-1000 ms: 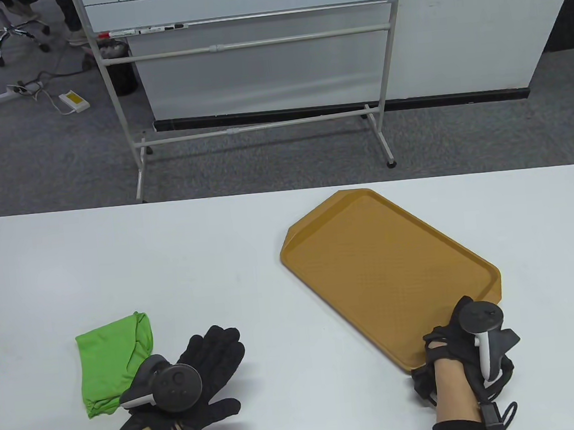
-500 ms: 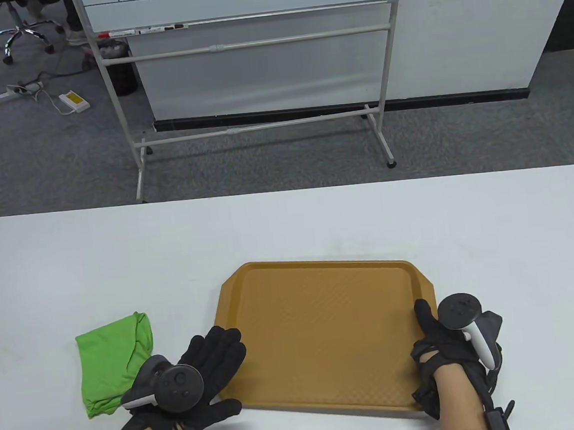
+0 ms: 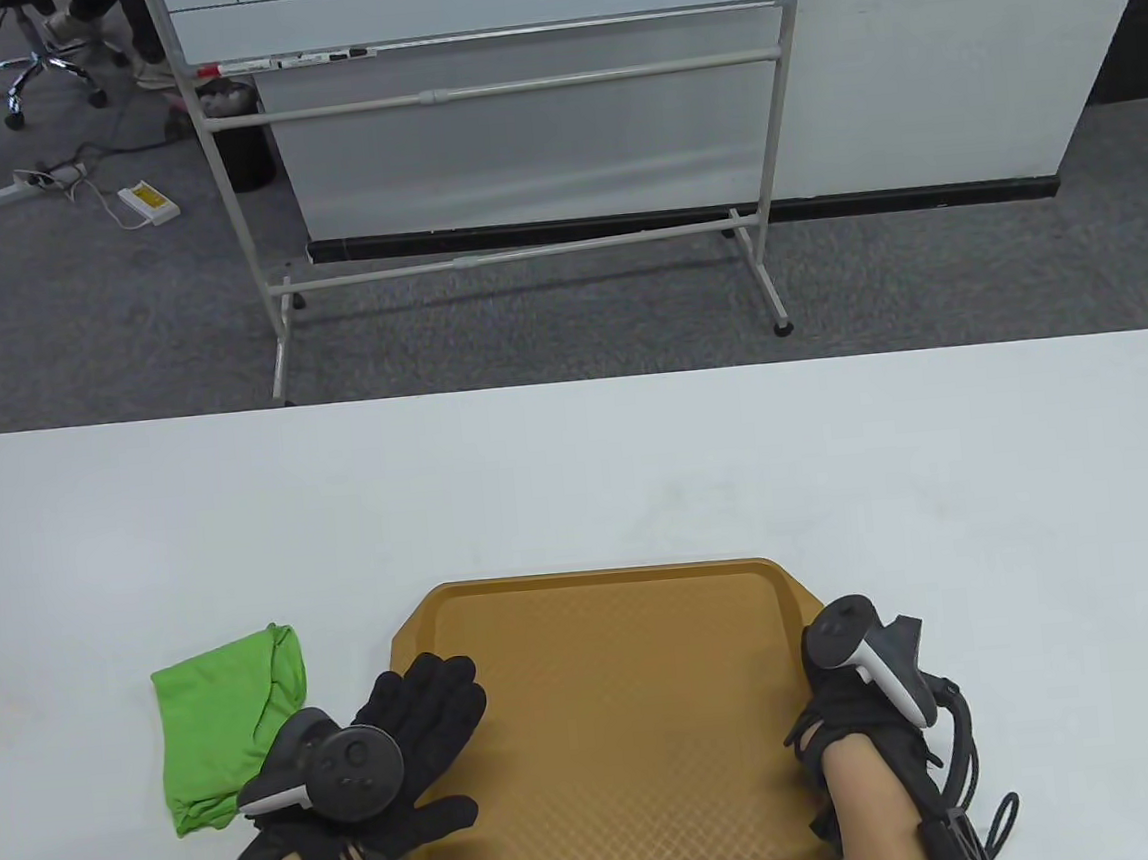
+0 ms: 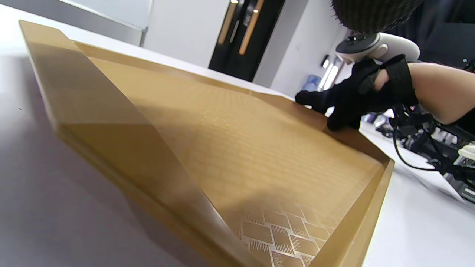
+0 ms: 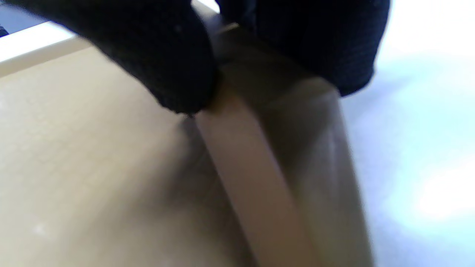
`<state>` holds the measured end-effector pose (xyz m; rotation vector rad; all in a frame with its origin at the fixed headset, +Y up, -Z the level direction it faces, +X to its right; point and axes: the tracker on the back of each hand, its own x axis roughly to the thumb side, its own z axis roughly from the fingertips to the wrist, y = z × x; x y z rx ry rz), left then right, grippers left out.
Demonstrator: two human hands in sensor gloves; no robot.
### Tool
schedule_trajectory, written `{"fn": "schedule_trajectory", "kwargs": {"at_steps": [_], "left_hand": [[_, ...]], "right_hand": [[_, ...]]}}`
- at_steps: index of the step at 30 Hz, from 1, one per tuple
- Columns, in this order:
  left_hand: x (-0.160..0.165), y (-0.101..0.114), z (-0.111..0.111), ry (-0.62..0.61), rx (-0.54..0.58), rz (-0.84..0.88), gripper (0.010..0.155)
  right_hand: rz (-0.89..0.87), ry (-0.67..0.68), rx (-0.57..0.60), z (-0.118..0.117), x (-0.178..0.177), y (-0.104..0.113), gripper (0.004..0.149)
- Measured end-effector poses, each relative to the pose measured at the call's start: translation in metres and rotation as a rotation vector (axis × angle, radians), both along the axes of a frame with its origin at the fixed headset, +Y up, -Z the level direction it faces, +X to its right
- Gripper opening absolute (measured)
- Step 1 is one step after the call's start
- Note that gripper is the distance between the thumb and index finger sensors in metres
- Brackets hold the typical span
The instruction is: Wipe the food tray with a square towel
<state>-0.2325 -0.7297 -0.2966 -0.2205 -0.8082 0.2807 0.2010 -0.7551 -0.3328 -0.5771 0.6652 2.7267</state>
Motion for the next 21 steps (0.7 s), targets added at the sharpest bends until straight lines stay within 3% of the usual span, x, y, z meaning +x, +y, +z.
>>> {"fn": "schedule_trajectory", "kwargs": {"at_steps": [5,9,12,16,21], "left_hand": [[-0.007,0.003,-0.003,0.047,0.008,-0.023,0.088],[-0.039,0.011,-0.015,0.305,0.047,-0.018,0.084],[-0.077,0.009,-0.025,0.565,0.027,-0.035,0.082],[-0.117,-0.011,-0.034,0.789,-0.127,-0.076,0.083],[-0.139,-0.042,-0.041,0.96,-0.348,-0.153,0.09]], "right_hand": [[0.022,0.012,-0.01,0.0,-0.002,0.0,0.089],[0.011,0.015,-0.009,0.0,-0.001,0.0,0.087],[0.002,0.014,-0.011,0.0,0.0,0.0,0.087],[0.0,0.011,-0.014,0.0,-0.001,0.0,0.085],[-0.01,0.007,-0.013,0.0,0.0,0.0,0.084]]}}
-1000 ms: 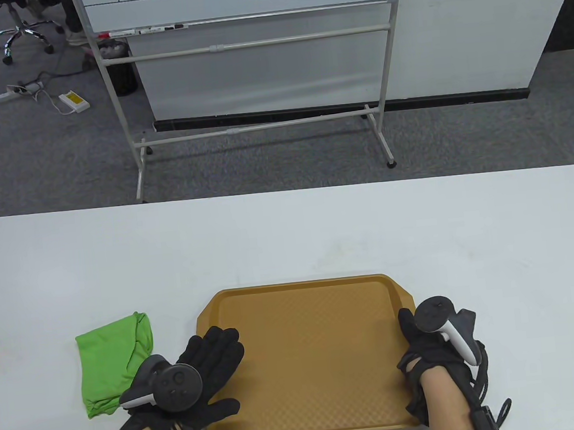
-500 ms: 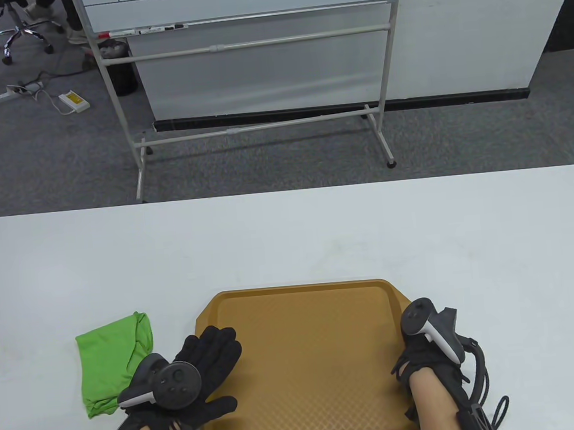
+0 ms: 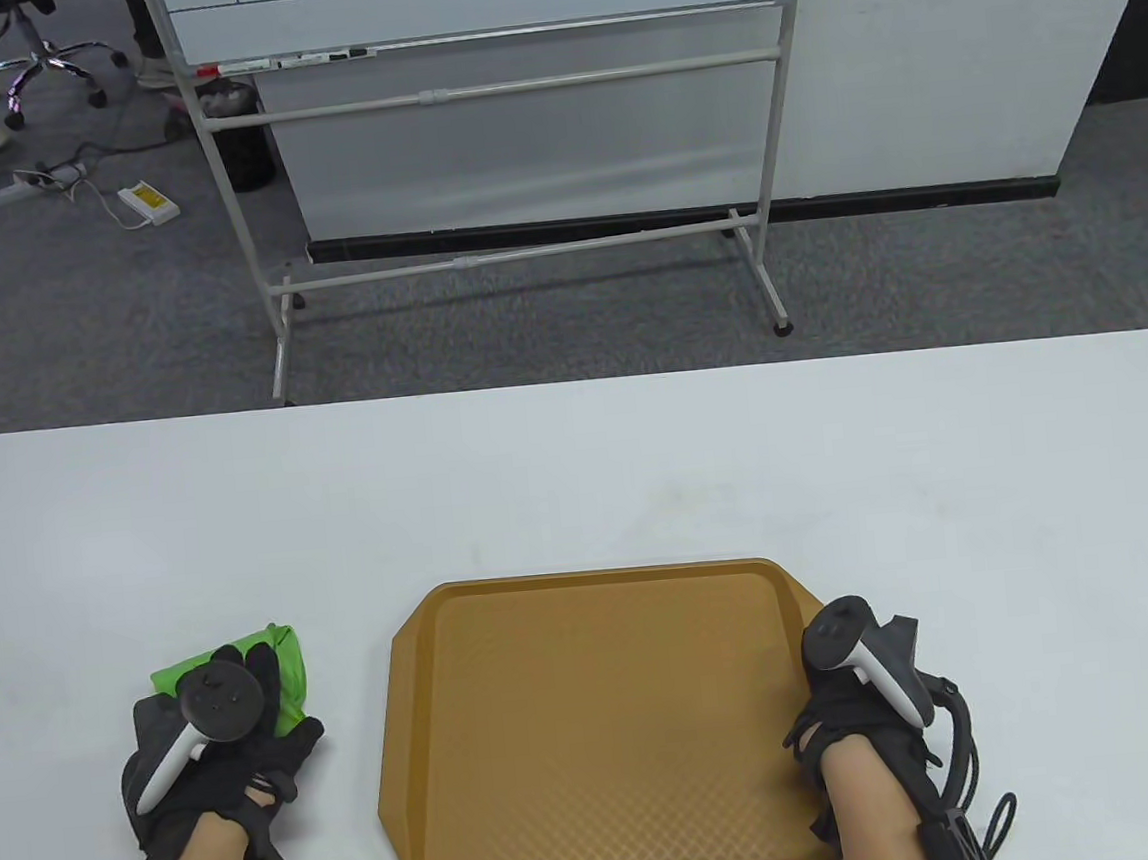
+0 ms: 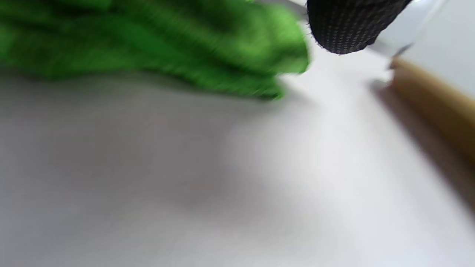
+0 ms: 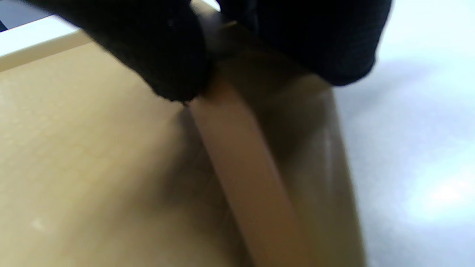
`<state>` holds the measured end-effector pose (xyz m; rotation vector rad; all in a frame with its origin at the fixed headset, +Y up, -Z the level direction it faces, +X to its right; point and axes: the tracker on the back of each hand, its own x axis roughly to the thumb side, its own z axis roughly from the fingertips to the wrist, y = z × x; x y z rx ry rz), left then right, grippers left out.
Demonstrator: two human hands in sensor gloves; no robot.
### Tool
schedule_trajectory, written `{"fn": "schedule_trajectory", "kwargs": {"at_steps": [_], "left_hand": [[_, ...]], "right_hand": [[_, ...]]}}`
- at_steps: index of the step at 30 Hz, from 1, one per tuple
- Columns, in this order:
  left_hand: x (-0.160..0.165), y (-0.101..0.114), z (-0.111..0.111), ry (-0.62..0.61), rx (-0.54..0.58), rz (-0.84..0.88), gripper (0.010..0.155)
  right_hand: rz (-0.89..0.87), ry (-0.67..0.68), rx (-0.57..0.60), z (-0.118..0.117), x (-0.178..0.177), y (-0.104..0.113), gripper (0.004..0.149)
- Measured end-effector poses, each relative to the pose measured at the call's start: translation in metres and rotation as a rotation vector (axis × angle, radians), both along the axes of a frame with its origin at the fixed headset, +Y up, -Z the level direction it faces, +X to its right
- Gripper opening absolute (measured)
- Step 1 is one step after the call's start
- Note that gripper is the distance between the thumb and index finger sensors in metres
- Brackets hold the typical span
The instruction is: Wipe the food tray with a square towel
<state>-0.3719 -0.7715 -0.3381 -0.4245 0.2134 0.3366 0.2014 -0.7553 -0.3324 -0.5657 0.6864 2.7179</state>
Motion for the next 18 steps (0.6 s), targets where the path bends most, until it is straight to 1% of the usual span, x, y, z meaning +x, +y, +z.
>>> {"fn": "schedule_trajectory", "kwargs": {"at_steps": [2,4,5,10,12,15,16,18], "left_hand": [[-0.002,-0.007,-0.001,0.047,-0.059,-0.033,0.093],[-0.002,-0.012,-0.003,0.04,-0.1,-0.046,0.093],[-0.002,-0.013,-0.004,0.044,-0.106,-0.019,0.091],[-0.004,-0.003,-0.005,0.078,-0.024,-0.094,0.083],[-0.005,0.003,-0.006,0.095,0.056,-0.144,0.079],[-0.006,0.01,-0.007,0.069,0.099,-0.209,0.074],[-0.006,0.012,-0.007,0.067,0.111,-0.212,0.072],[-0.006,0.017,-0.005,0.076,0.15,-0.157,0.07]], "right_hand": [[-0.006,0.0,0.001,0.0,0.001,0.0,0.085],[-0.012,0.0,0.001,0.0,0.001,0.0,0.084],[-0.014,0.001,0.001,0.0,0.002,0.0,0.084],[-0.012,0.005,-0.002,0.0,0.002,0.0,0.084],[-0.011,0.005,-0.003,0.0,0.002,0.0,0.084],[-0.011,0.002,-0.005,0.0,0.002,0.0,0.083],[-0.011,0.001,-0.005,0.0,0.002,0.0,0.083],[-0.013,-0.001,-0.004,0.0,0.002,0.0,0.083]]}}
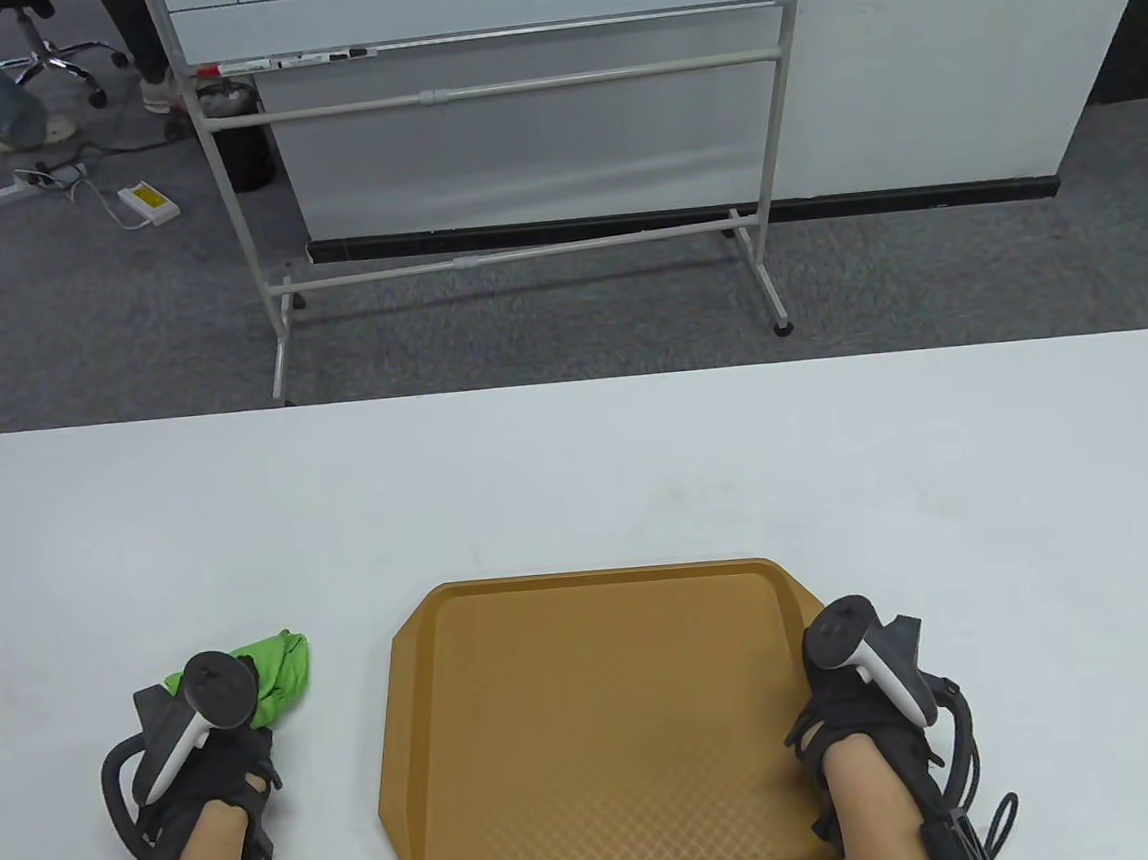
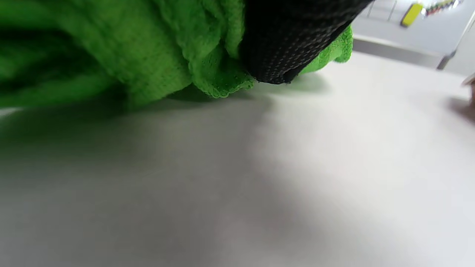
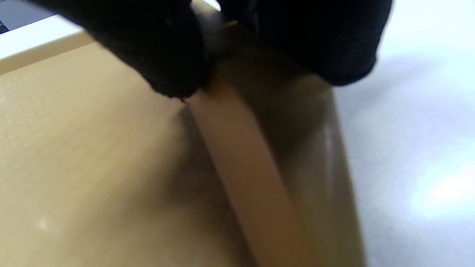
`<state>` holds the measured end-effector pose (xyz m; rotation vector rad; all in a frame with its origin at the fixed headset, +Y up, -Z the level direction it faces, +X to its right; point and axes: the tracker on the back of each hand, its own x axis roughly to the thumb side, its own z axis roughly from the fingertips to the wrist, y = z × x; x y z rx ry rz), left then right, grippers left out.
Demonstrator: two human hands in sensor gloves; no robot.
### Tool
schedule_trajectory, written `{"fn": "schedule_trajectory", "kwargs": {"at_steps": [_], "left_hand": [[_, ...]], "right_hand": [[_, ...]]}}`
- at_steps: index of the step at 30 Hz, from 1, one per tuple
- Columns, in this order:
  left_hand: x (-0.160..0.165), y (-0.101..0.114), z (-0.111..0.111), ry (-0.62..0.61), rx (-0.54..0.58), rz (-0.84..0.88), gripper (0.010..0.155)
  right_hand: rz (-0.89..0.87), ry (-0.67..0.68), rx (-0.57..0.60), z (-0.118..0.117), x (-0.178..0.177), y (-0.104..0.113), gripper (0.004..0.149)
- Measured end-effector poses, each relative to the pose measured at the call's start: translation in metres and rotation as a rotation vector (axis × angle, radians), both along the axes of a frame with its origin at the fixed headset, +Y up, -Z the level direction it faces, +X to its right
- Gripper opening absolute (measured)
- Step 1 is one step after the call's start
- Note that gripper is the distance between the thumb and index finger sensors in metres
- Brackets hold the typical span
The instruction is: Wipe the food tray with a square towel
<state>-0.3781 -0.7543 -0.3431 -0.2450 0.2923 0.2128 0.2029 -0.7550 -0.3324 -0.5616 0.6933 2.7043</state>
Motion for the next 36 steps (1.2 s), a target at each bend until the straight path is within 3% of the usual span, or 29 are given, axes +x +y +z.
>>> {"fn": "schedule_trajectory", "kwargs": {"at_steps": [4,8,10,13,18,22,24,27,30,36], "left_hand": [[0.011,0.016,0.007,-0.038,0.1,0.143,0.069],[0.05,0.048,0.015,-0.093,0.286,0.191,0.07],[0.078,0.061,0.011,-0.151,0.28,0.172,0.07],[0.124,0.07,-0.006,-0.245,0.182,0.104,0.07],[0.189,0.044,-0.043,-0.289,-0.03,-0.029,0.07],[0.217,0.017,-0.056,-0.288,-0.142,-0.096,0.069],[0.229,0.003,-0.057,-0.358,-0.184,-0.087,0.068],[0.241,-0.008,-0.055,-0.404,-0.192,-0.032,0.067],[0.254,-0.01,-0.056,-0.376,-0.196,0.009,0.067],[0.306,-0.012,-0.063,-0.431,-0.221,0.089,0.067]], "right_hand": [[-0.008,-0.003,0.002,0.0,0.0,0.0,0.082],[-0.023,0.001,0.001,0.0,0.002,0.0,0.082],[-0.038,0.002,0.002,0.0,0.003,-0.001,0.082],[-0.05,0.002,0.005,0.0,0.005,-0.001,0.081],[-0.046,-0.006,0.005,0.001,0.003,-0.002,0.082],[-0.094,-0.019,0.012,0.002,0.006,-0.004,0.082],[-0.109,-0.018,0.013,0.002,0.008,-0.004,0.081],[-0.124,-0.012,0.01,0.001,0.011,-0.003,0.08],[-0.133,-0.012,0.009,0.0,0.011,-0.003,0.079],[-0.147,-0.012,0.008,0.0,0.012,-0.003,0.078]]}}
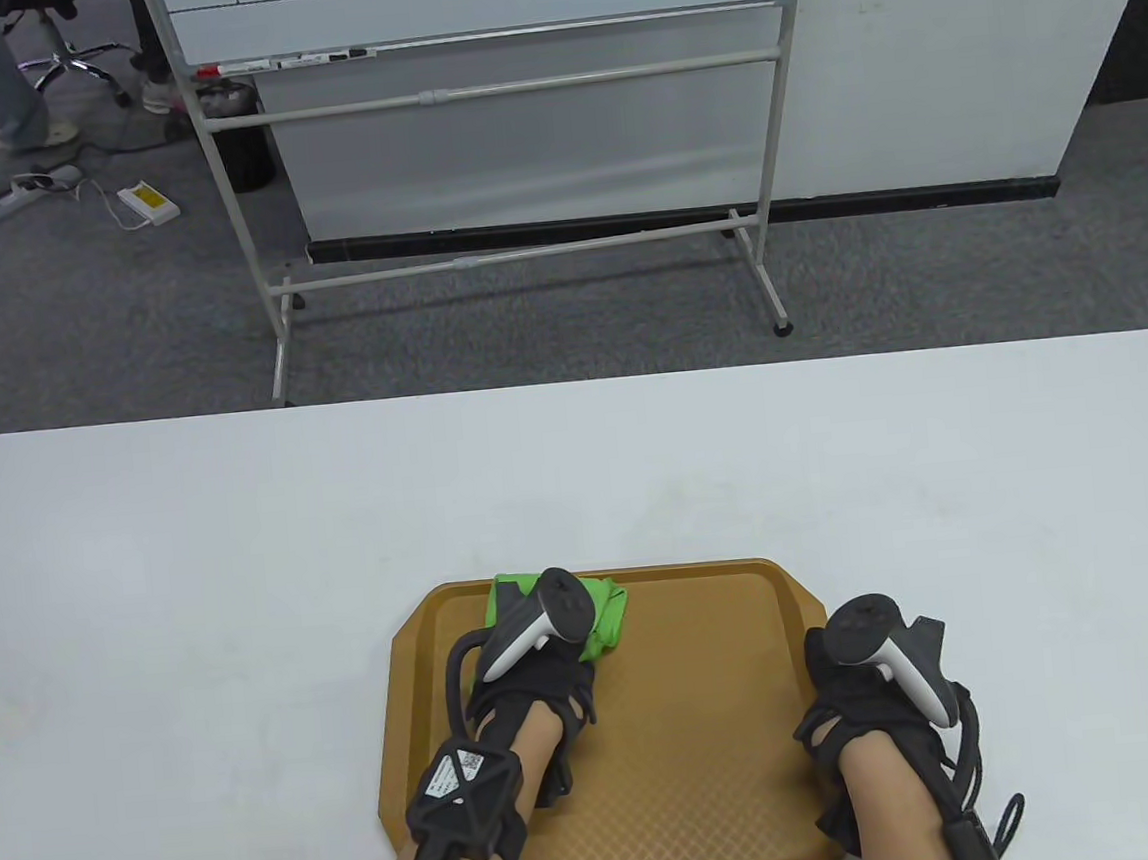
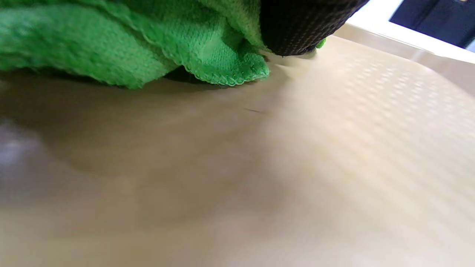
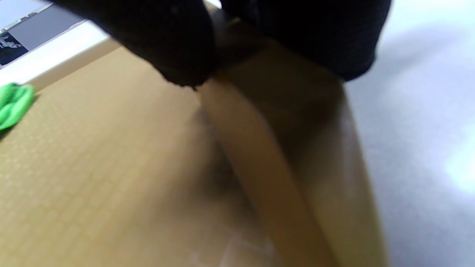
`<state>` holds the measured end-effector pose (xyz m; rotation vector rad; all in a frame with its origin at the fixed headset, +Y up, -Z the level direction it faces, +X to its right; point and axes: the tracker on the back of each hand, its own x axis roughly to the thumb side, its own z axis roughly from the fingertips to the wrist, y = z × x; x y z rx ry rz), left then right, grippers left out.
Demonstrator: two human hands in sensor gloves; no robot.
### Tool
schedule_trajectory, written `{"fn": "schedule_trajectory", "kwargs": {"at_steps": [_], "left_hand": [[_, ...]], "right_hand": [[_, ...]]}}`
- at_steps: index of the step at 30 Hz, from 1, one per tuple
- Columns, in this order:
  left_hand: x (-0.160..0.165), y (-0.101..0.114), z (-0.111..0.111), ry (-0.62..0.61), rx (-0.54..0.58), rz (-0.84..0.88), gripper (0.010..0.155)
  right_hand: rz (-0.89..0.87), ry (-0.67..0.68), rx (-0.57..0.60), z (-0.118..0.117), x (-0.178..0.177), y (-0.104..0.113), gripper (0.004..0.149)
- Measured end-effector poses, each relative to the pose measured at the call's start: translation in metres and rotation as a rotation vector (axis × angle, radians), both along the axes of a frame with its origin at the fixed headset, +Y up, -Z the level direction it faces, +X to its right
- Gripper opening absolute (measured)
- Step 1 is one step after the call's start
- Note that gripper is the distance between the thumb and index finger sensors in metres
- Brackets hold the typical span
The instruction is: Wipe the food tray with a square towel
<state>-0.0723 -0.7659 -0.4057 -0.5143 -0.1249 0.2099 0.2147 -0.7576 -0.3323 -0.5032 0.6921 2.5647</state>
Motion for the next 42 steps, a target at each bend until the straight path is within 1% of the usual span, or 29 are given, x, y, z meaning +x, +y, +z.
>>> {"fn": "schedule_trajectory", "kwargs": {"at_steps": [5,8,12,15,17,19,22,24,27,30,32,37,40,42], "left_hand": [[0.051,0.001,-0.001,-0.05,0.031,-0.034,0.068],[0.077,0.0,-0.001,-0.072,0.031,-0.01,0.068],[0.101,-0.001,-0.002,-0.097,0.005,0.023,0.068],[0.114,-0.001,-0.001,-0.118,-0.049,-0.007,0.07],[0.118,-0.001,-0.001,-0.135,-0.062,-0.012,0.07],[0.121,0.0,-0.001,-0.152,-0.083,0.02,0.07],[0.125,0.001,0.003,-0.184,-0.086,0.05,0.069],[0.128,0.001,0.01,-0.215,-0.086,0.063,0.068],[0.134,0.002,0.03,-0.31,-0.098,0.024,0.068],[0.132,0.001,0.046,-0.36,-0.088,0.014,0.069],[0.128,0.001,0.058,-0.392,-0.108,0.027,0.069],[0.113,0.0,0.089,-0.474,-0.182,0.116,0.067],[0.109,0.0,0.106,-0.544,-0.203,0.086,0.066],[0.109,0.001,0.116,-0.557,-0.195,0.069,0.065]], "right_hand": [[-0.022,-0.006,0.002,0.0,0.001,0.0,0.076],[-0.032,-0.009,0.004,0.0,0.002,0.0,0.075],[-0.042,-0.01,0.003,0.0,0.003,0.0,0.074],[-0.049,-0.009,0.003,0.0,0.003,0.0,0.074],[-0.055,-0.011,0.004,0.0,0.004,0.0,0.073],[-0.068,-0.015,0.005,-0.001,0.006,0.0,0.072],[-0.101,-0.028,0.011,-0.002,0.011,-0.001,0.07],[-0.138,-0.039,0.011,-0.001,0.015,-0.002,0.067],[-0.225,-0.091,0.008,-0.001,0.023,-0.005,0.064],[-0.274,-0.109,0.001,-0.001,0.029,-0.007,0.062],[-0.297,-0.119,-0.001,0.0,0.032,-0.009,0.062],[-0.29,-0.123,0.0,0.0,0.032,-0.009,0.061],[-0.279,-0.124,0.0,0.001,0.032,-0.009,0.06],[-0.27,-0.12,-0.003,0.001,0.031,-0.009,0.06]]}}
